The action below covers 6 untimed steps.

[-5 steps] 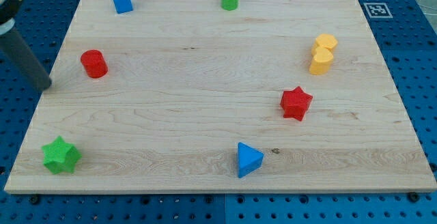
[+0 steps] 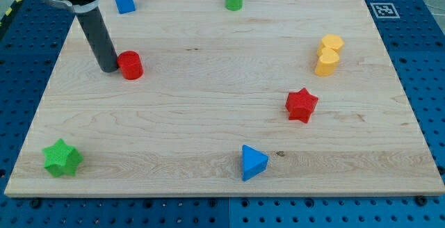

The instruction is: Move the red circle towards center

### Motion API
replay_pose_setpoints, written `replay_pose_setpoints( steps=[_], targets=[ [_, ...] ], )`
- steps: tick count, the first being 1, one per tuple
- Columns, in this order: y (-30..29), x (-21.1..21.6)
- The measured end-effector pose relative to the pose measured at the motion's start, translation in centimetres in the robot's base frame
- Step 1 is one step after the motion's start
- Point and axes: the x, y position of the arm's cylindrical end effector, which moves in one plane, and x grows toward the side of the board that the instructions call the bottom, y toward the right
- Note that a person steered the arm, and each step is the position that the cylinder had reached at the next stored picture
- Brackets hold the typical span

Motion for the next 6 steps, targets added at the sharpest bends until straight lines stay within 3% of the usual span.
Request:
replay_pose_setpoints(
  steps=[1, 4, 6],
  targets=[
    [-0.1, -1.9],
    [1.5, 1.6],
    [6.8, 2.1]
  ],
)
